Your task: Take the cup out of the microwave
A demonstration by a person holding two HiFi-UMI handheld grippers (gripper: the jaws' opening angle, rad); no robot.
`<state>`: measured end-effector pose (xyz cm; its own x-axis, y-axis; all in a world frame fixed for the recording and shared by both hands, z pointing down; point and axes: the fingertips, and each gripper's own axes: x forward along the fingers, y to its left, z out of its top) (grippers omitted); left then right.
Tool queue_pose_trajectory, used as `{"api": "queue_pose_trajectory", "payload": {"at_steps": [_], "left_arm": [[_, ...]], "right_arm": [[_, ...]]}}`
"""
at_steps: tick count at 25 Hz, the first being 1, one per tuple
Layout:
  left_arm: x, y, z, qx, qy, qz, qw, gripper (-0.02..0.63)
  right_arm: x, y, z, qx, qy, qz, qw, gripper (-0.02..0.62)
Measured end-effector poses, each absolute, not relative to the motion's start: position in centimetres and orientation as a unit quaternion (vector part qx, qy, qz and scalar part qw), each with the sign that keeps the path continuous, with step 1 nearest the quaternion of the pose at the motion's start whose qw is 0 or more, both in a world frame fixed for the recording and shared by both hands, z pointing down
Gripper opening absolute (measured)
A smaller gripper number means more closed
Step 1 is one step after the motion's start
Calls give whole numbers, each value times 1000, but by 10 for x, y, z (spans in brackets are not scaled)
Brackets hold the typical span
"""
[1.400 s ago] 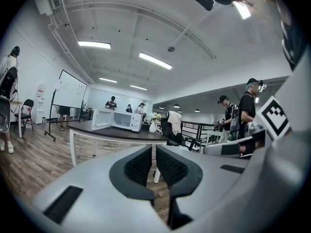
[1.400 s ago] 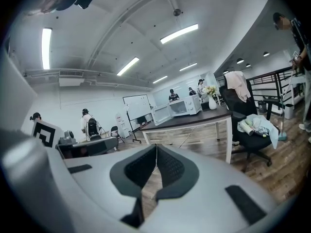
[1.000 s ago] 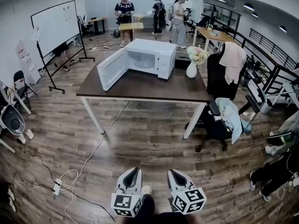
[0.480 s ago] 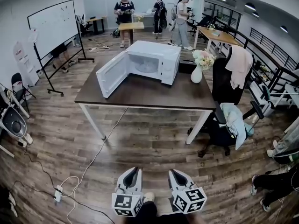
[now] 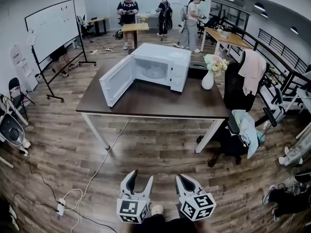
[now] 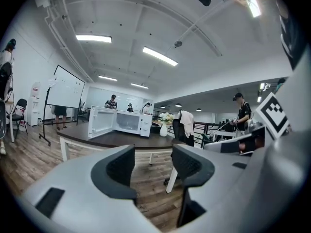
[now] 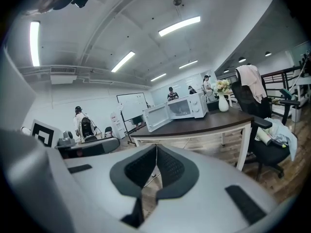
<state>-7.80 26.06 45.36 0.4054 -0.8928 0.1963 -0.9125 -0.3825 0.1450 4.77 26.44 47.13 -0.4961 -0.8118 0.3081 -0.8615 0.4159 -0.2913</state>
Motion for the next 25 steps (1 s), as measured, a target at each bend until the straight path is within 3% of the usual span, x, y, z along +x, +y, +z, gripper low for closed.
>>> {"api": "queue_pose_trajectory", "payload": {"at_steps": [6,13,25], "left_arm": [[-92,246,459,829,-544,45,121,340],[-100,238,468,817,-558,47,139,434],[-107,199,475,805,-573,43,150,459]], "right_arm": [[33,255,472,496,-840,211,60,-5],[35,251,476,500,-834,224,68,-6],[36,206,482,493,-837,228,70,-5]]}}
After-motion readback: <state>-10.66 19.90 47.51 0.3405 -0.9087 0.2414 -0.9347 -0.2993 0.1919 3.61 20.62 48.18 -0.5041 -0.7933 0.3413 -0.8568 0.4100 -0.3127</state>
